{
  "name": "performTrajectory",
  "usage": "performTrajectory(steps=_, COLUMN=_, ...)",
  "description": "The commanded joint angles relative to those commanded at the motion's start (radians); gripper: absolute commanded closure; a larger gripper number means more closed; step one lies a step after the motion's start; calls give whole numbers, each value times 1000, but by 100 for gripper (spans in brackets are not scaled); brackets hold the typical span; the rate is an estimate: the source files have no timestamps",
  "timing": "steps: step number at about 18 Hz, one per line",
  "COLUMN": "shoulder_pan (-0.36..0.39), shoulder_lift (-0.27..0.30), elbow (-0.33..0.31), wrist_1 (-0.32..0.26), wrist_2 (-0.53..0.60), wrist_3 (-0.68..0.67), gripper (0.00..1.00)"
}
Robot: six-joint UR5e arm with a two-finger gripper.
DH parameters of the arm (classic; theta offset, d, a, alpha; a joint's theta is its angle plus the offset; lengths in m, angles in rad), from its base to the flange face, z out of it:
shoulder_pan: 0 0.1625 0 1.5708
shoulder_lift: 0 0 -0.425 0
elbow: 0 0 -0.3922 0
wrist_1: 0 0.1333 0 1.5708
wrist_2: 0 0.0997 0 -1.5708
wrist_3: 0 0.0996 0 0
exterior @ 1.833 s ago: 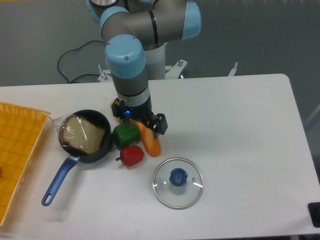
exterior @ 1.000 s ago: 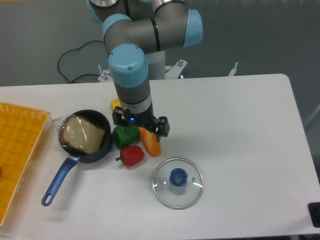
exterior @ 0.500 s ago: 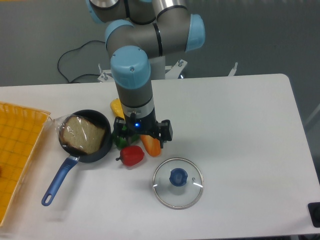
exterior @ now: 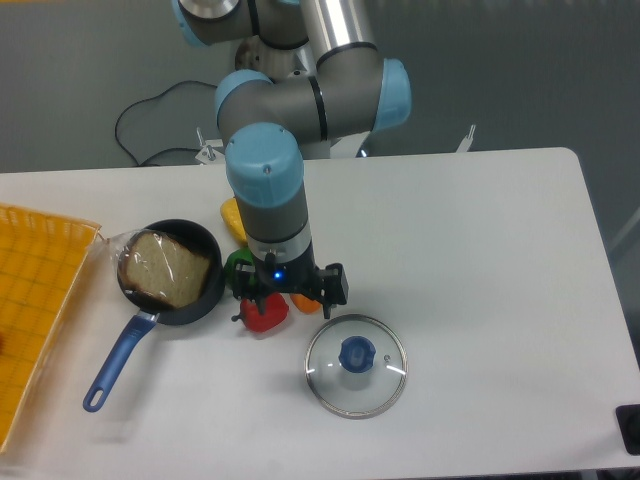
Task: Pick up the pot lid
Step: 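Lower the open gripper over the blue knob of the glass lid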
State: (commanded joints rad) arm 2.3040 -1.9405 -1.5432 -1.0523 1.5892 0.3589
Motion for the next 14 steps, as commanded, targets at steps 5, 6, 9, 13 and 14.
performTrajectory(steps=5, shoulder_pan=5, shoulder_lift=-31, elbow=8, wrist_1=-3, wrist_2=20, wrist_3=0, gripper=0)
performTrajectory(steps=6, shoulder_pan=5, shoulder_lift=-38, elbow=8, wrist_1=-5, wrist_2=56, wrist_3=2, gripper=0)
performTrajectory(steps=9, shoulder_pan=8, shoulder_lift=-60, elbow=9, wrist_1=-6, wrist_2=114, wrist_3=0, gripper=0)
performTrajectory(steps=13, shoulder_pan=21, shoulder_lift=-100, elbow=46, wrist_1=-11, wrist_2=98, wrist_3=-2, gripper=0)
performTrajectory(steps=14, shoulder_pan=25, shoulder_lift=-113, elbow=55, wrist_1=-12, wrist_2=92, wrist_3=2, gripper=0)
